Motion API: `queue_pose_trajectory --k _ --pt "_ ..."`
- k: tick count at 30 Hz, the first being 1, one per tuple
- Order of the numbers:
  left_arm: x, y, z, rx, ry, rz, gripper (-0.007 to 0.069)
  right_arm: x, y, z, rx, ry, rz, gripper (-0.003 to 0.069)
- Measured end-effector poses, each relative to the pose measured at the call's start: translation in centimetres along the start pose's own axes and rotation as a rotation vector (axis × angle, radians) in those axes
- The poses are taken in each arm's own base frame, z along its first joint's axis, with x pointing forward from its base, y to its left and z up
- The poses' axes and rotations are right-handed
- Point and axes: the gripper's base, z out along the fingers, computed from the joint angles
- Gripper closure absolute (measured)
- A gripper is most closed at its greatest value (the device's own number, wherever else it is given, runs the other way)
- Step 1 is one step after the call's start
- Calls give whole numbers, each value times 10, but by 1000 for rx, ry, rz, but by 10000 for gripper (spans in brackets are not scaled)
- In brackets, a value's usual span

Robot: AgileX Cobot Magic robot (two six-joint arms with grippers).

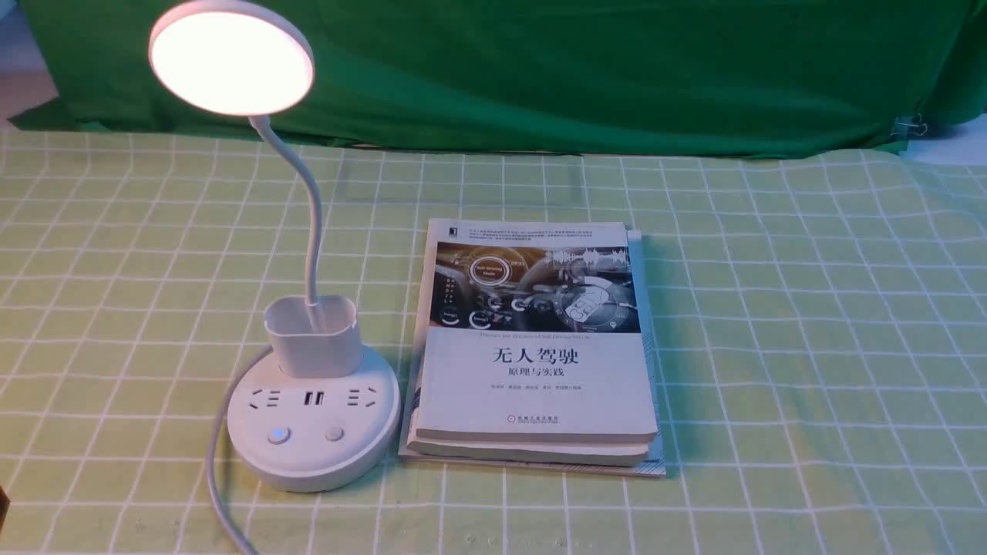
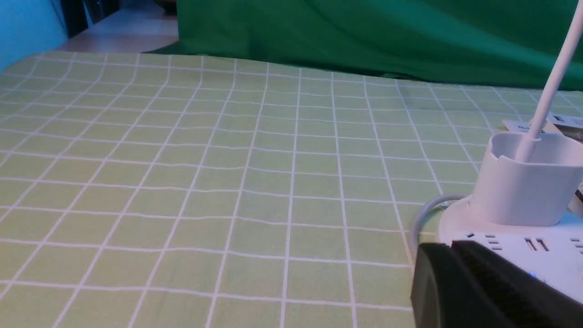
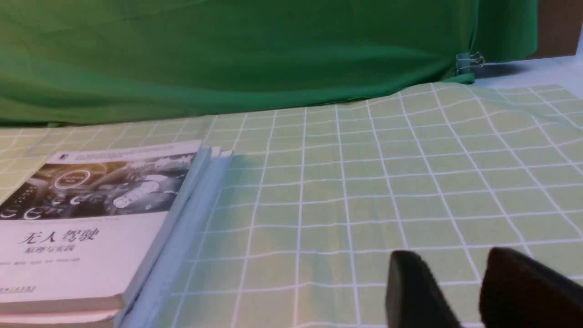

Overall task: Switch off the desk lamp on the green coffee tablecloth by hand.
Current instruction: 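Press the power button on the round power strip under the lamp with the left gripper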

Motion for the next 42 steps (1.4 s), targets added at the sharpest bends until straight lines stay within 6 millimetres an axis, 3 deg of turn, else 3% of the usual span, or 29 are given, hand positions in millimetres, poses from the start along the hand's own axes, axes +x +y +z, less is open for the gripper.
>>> queue_pose_trajectory --k 17,21,22,26,32,42 --pt "-3 0 0 -6 -37 44 619 0 0 0 0 1 1 421" --pt "-15 0 -1 20 -169 -214 619 0 0 0 0 1 1 421" --pt "-21 1 -3 34 -237 -369 619 0 0 0 0 1 0 421" --pt "-30 4 -5 44 -336 -550 619 0 0 0 0 1 1 421" --pt "-41 10 -10 37 -491 -620 619 0 0 0 0 1 0 421" --pt "-40 7 -10 44 -466 -531 619 0 0 0 0 2 1 421"
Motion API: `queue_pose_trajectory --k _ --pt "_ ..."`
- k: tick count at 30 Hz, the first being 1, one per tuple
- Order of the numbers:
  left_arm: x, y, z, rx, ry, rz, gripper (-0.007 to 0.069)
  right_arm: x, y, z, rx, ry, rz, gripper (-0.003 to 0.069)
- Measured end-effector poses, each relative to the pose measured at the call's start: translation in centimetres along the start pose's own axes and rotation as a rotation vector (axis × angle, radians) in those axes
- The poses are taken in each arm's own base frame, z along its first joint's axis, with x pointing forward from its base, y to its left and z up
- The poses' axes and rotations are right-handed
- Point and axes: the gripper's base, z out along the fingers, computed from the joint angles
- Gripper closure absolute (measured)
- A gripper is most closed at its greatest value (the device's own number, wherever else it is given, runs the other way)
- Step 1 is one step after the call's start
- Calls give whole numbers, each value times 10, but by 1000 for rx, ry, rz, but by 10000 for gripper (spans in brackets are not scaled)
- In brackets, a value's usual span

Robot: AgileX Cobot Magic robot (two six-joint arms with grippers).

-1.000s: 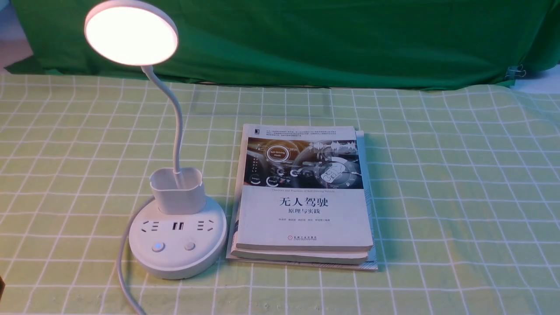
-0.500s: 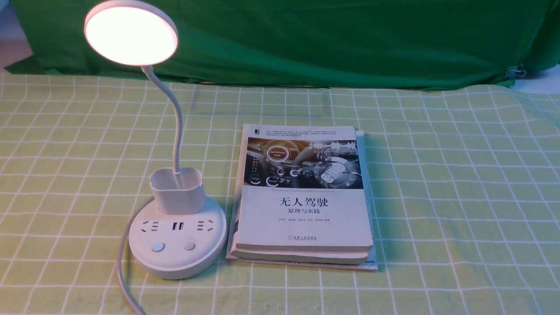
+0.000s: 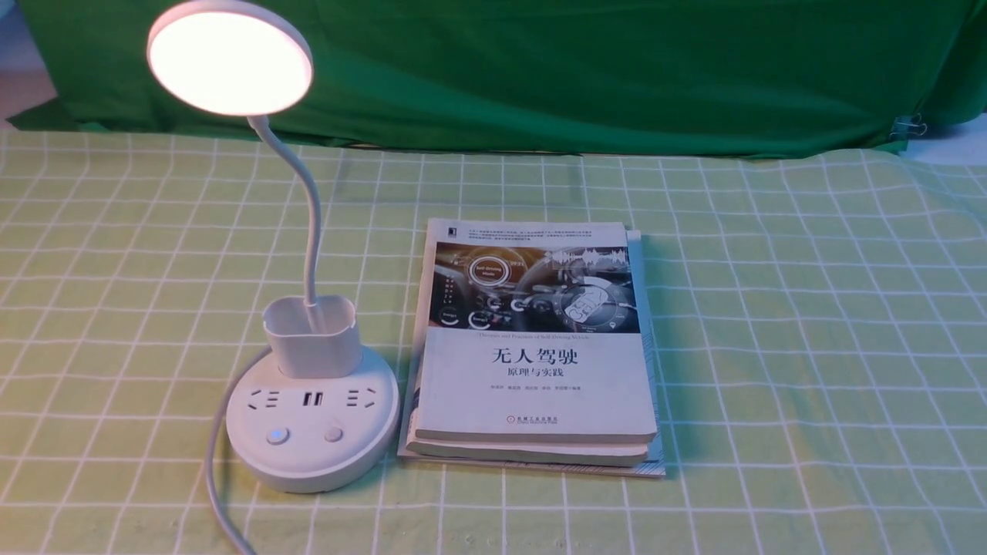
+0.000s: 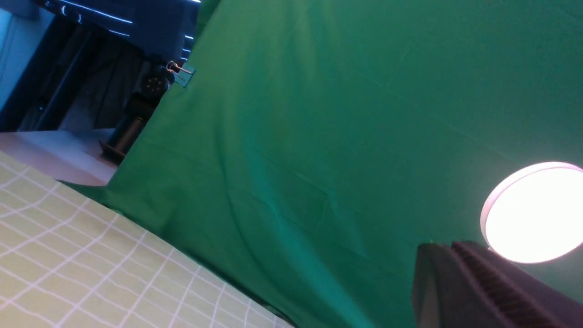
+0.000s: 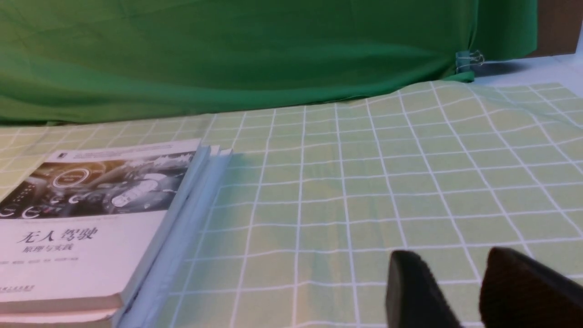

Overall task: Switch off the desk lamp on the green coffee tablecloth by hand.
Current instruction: 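Press the power button on the round power strip under the lamp with the left gripper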

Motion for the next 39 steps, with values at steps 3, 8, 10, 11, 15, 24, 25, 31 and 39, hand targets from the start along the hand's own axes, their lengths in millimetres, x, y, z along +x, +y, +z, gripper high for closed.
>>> queue_pose_trajectory --k 3,8,10,11,15,24,25,31,39 --pt "0 -3 2 -17 87 -58 619 0 0 0 0 0 -1 421" --pt "-28 -32 31 -75 459 113 619 0 0 0 0 0 -1 421" --pt "-32 -38 40 -80 556 176 619 0 0 0 0 0 -1 421" --pt "-35 -42 50 -81 664 233 619 0 0 0 0 0 -1 421" --pt "-27 -49 94 -86 1084 342 619 0 0 0 0 0 -1 421" --pt "69 -82 165 94 1601 556 633 0 0 0 0 0 -1 421" --pt "71 -84 164 107 1607 568 633 0 0 0 0 0 -1 421" --pt "111 -107 182 169 1688 616 633 0 0 0 0 0 -1 421" --pt "151 -104 203 131 1779 627 633 0 0 0 0 -3 0 421"
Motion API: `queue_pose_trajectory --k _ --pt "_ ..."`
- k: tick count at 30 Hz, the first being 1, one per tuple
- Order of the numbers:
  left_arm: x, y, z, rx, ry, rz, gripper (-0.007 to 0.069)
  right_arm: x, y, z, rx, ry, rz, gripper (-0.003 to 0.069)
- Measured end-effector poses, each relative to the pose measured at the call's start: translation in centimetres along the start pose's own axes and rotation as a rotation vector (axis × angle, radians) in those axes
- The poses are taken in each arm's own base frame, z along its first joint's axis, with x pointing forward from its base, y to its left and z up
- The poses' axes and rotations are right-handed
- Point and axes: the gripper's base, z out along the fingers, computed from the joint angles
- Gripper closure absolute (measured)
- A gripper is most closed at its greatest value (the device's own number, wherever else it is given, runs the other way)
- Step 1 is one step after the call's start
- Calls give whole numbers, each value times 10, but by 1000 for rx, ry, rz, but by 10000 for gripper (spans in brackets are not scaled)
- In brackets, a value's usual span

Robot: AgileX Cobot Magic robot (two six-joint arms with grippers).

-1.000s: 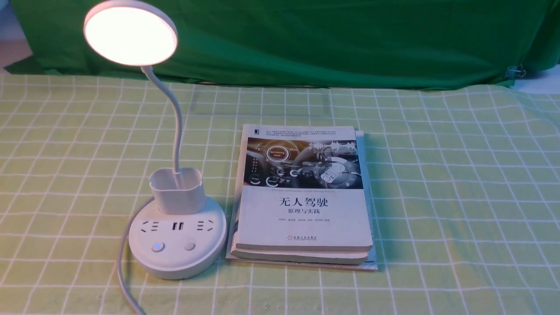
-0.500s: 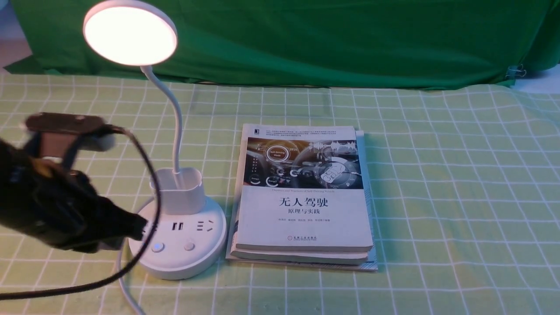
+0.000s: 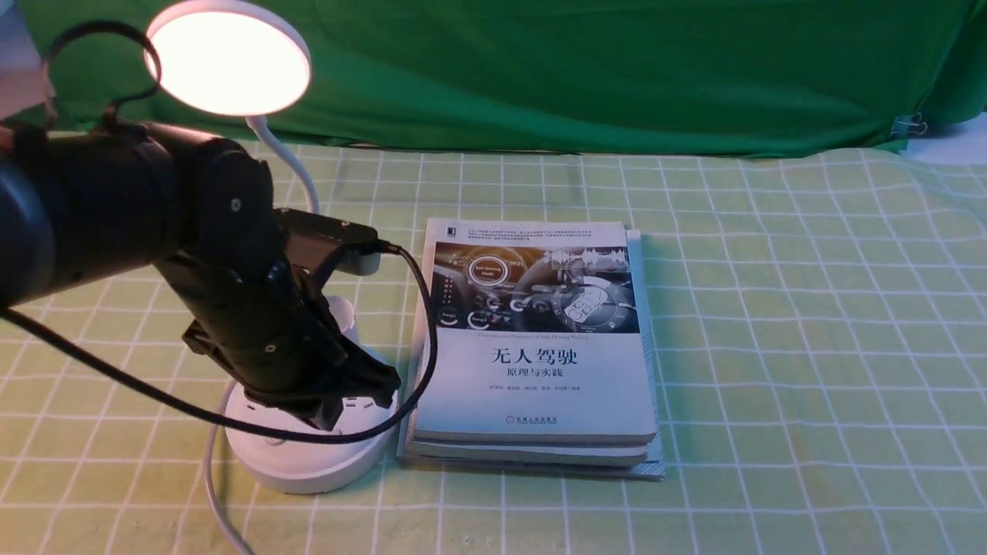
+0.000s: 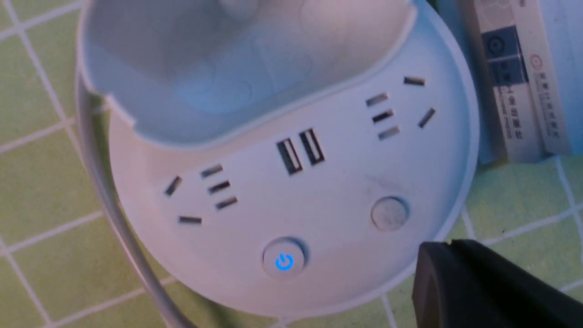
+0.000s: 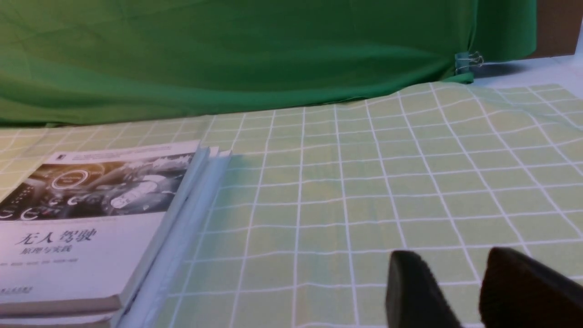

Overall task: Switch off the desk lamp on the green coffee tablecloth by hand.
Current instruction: 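Press the power button on the round power strip under the lamp with the left gripper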

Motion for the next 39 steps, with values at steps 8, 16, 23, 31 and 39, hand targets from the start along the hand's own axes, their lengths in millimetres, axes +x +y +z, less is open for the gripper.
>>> queue_pose_trajectory --k 8,16,23,31,39 --pt "-8 3 14 0 34 -7 633 0 0 0 0 1 0 421" --pt "-13 8 34 2 84 -24 633 0 0 0 0 1 -1 421" --pt "-12 7 28 2 76 -25 633 0 0 0 0 1 -1 421" --pt "-8 4 -1 4 2 -37 633 0 0 0 0 1 -1 421" --pt "-12 6 32 19 64 -63 633 0 0 0 0 2 0 421"
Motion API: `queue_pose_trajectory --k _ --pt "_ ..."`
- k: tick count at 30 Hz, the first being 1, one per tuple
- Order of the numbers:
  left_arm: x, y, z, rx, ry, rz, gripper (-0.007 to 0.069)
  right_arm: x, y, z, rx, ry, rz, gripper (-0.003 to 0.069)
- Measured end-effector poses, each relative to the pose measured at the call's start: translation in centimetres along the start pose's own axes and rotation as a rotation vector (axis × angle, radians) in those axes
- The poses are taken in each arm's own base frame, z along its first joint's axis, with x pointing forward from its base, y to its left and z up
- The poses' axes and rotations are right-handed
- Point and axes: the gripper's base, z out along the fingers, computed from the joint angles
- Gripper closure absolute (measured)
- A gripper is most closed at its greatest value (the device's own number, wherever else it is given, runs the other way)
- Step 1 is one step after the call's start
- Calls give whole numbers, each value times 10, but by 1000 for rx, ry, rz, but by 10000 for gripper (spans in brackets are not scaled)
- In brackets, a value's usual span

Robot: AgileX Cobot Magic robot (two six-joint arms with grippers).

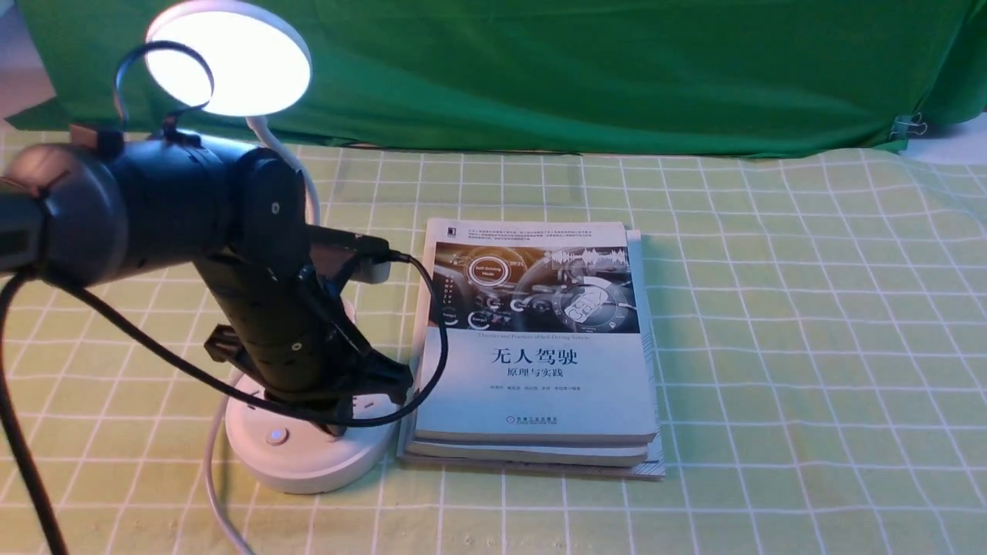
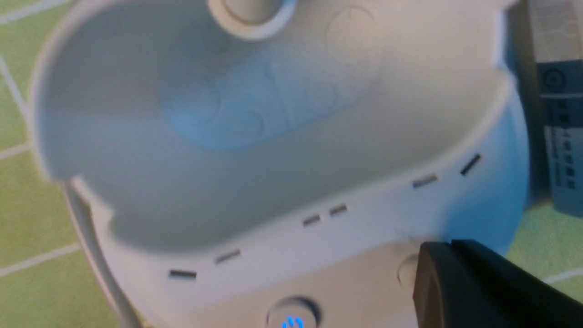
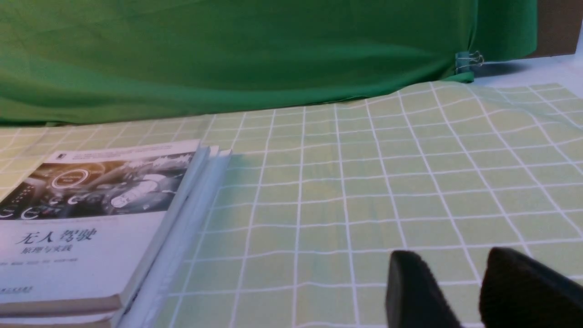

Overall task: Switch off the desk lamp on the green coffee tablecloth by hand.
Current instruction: 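Press the power button on the round power strip under the lamp with the left gripper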

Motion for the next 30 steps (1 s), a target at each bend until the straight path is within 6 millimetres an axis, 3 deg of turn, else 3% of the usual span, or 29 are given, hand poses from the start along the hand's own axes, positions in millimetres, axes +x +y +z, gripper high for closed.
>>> queue_pose_trajectory --k 10,18,22,30 --pt "-1 -1 -3 12 -5 11 633 0 0 0 0 0 -1 421" --pt "5 -2 -30 -10 -69 24 633 0 0 0 0 0 0 421" --pt "5 -1 -29 -20 -63 25 633 0 0 0 0 0 0 421" --pt "1 3 0 -31 8 16 633 0 0 0 0 0 -1 421"
